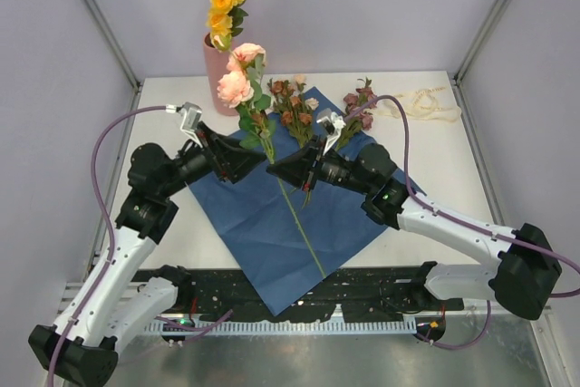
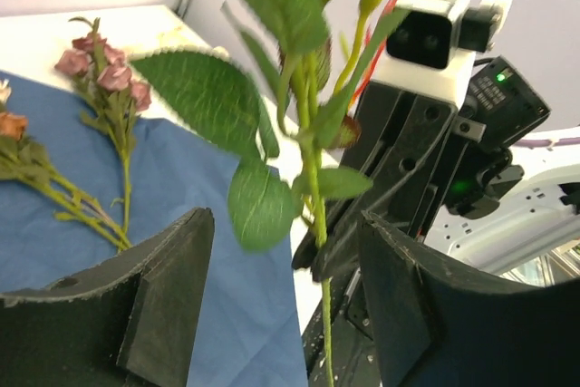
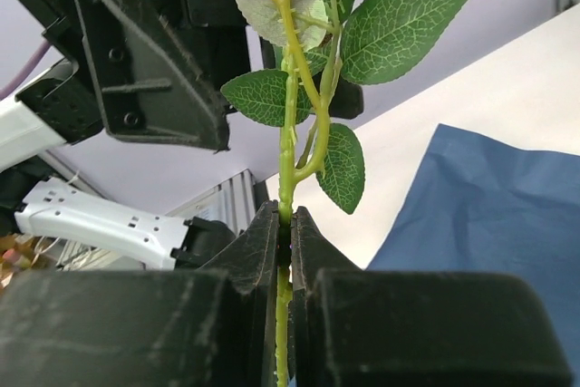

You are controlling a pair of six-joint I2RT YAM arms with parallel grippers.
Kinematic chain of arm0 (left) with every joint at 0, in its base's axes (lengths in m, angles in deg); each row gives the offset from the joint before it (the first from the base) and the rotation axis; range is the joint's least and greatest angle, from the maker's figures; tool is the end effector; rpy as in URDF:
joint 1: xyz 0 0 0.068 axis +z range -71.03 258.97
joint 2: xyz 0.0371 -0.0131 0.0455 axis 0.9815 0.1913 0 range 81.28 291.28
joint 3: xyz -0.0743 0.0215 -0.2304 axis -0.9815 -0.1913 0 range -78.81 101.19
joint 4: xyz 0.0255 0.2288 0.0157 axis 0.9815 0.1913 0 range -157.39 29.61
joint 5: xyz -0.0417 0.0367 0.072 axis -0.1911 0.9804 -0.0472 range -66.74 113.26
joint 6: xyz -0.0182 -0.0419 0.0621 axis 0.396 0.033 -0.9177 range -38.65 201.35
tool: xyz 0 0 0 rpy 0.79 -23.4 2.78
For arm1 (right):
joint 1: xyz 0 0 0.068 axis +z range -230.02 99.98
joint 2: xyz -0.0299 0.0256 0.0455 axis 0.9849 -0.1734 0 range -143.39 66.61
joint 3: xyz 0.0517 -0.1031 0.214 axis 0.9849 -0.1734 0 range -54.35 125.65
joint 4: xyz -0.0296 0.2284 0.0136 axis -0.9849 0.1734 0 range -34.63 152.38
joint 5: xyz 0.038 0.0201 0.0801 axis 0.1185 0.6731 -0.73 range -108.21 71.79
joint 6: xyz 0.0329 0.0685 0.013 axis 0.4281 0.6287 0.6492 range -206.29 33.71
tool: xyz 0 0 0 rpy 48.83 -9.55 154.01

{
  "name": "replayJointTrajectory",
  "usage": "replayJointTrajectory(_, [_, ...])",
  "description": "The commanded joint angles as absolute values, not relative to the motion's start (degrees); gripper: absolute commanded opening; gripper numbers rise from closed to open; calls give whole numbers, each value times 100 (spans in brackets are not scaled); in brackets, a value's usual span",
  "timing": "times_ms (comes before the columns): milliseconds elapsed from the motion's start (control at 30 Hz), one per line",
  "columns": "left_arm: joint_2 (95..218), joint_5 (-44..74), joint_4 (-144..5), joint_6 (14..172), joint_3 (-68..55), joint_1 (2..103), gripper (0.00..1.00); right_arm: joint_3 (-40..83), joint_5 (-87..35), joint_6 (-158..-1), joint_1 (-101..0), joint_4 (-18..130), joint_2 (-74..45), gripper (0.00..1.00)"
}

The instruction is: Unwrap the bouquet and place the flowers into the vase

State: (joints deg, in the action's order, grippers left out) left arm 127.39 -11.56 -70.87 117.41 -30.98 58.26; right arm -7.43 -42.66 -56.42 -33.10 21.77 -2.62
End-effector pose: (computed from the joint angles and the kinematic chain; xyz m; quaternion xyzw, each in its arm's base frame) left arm 0.1698 -0.1042 0.3595 0.1331 0.6671 -0.5125 0.5240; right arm 0.1765 0.2283 0.3327 -0.2537 0.5887 0.5745 0.5089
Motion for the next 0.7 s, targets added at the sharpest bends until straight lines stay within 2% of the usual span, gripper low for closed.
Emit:
replayJointTrajectory(0, [12699,-1268,-7872,12125,-3065,5726,65,-680,-4221,-5773,-3028,1749,-142,5])
replayJointTrajectory(200, [12822,-1268,-7969,12178,-3117,5515,47,-628,-4098,-5773,-2755,1679,-273,6])
replayJointTrajectory(367, [12804,-1260,-7995,12213,-3187,5506,27,-592,-3957,-5738,-2676,1644,-309,5])
replayJointTrajectory(433, [12752,-1260,-7995,12196,-3223,5498,29,-601,-3887,-5746,-2675,1653,-283,6])
replayJointTrajectory(500, [12699,-1207,-7969,12187,-3266,5506,50,-619,-3799,-5738,-2675,1653,-256,6])
replayJointTrajectory(533, [12681,-1163,-7943,12196,-3284,5498,53,-627,-3747,-5738,-2675,1644,-256,6])
replayJointTrajectory(600, [12681,-1172,-7934,12213,-3293,5498,52,-645,-3685,-5685,-2667,1618,-274,6])
replayJointTrajectory(667, [12707,-1215,-7943,12248,-3311,5506,43,-654,-3694,-5650,-2675,1556,-317,6])
